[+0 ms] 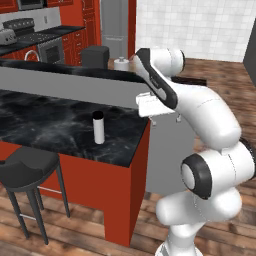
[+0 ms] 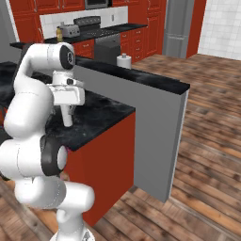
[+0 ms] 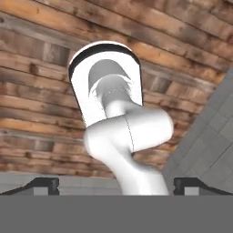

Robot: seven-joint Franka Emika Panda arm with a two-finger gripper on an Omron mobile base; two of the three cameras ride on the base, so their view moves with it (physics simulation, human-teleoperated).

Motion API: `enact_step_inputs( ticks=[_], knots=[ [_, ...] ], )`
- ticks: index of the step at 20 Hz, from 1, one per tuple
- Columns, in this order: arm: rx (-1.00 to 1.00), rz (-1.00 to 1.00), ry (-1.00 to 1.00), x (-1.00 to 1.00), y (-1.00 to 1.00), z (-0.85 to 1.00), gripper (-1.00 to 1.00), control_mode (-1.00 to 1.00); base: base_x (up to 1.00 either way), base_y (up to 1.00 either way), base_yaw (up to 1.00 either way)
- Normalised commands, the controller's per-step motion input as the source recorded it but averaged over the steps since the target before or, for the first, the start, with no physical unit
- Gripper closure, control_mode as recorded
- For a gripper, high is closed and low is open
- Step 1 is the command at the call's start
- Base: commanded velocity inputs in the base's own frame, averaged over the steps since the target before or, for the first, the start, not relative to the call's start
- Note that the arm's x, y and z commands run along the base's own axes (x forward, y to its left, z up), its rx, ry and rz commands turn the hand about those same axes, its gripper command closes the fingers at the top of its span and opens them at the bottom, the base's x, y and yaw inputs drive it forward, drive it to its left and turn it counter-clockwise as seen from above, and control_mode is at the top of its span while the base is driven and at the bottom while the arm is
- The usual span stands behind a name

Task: Move the drinks to the dining counter.

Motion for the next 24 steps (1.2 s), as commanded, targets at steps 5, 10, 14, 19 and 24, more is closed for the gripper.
enact_step_inputs(
  ticks=[5, 10, 14, 19, 24],
  knots=[
    [0.0, 0.06, -0.72, 0.12, -0.07, -0.53, -1.0, -1.0, 0.0, 0.0, 0.0],
    [0.14, -0.11, -0.46, 0.23, -0.27, -0.07, -1.0, -1.0, 0.0, 0.0, 0.0],
    [0.27, -0.37, -0.34, 0.05, -0.06, -0.02, -1.0, -1.0, 0.0, 0.0, 0.0],
    [0.14, -0.25, -0.22, 0.02, -0.06, 0.0, -1.0, -1.0, 0.0, 0.0, 0.0],
    [0.0, 0.01, 0.0, 0.09, 0.0, 0.0, -1.0, -1.0, 0.0, 0.0, 0.0]
  ],
)
